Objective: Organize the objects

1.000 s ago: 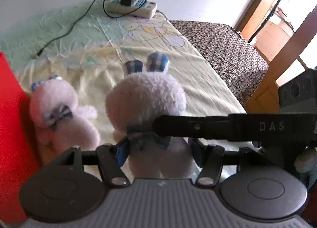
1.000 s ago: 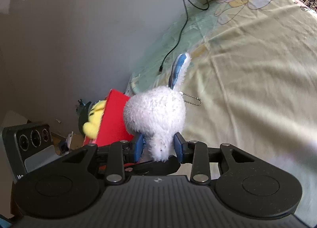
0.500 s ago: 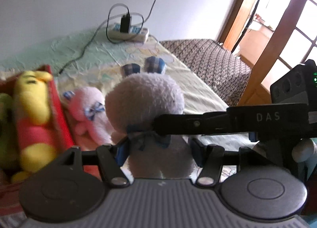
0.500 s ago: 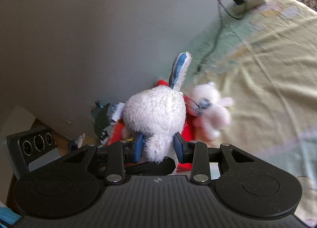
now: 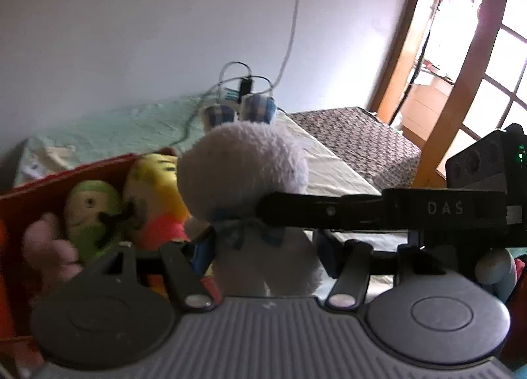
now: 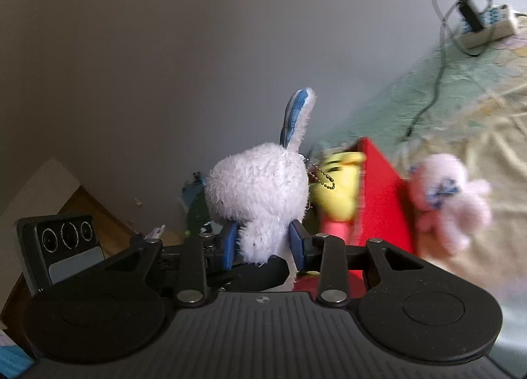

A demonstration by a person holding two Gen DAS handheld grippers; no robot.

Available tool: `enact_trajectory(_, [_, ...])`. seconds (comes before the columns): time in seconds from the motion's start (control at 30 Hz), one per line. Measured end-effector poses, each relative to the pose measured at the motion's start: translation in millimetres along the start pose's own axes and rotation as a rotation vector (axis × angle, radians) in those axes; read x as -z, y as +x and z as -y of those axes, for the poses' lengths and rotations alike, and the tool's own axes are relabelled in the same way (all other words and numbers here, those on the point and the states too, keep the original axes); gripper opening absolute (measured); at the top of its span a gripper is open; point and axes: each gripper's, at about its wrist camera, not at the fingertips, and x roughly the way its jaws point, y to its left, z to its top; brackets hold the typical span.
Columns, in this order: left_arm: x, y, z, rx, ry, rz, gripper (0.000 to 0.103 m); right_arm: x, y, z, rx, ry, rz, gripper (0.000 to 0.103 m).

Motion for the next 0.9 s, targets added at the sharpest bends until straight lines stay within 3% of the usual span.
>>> enact_trajectory(0.17, [5.4, -27.7, -24.2, -0.052, -0.011, 0.041, 0.062, 2.4, 39.0, -15.8, -0.028, -0.045, -0.049, 0.036])
enact_trajectory(0.37, [17.4, -42.7, -62.8, -0.119, -0.097, 0.045, 0.062, 12.6, 87.0, -27.0, -0.034, -0.080, -0.127, 0.036])
enact_trajectory(0.67, [39.8, -48.9, -118.7, -0.210, -0.205, 0.027, 0.062, 26.2, 146.2, -40.4, -0.010, -0.157, -0.224, 0.036])
enact_trajectory(0.9, [50.2, -46.9, -157.9, -0.243, -0.286, 0.016, 0.065, 33.6, 168.9, -40.6, 0.005, -0.152, -0.265, 0.036])
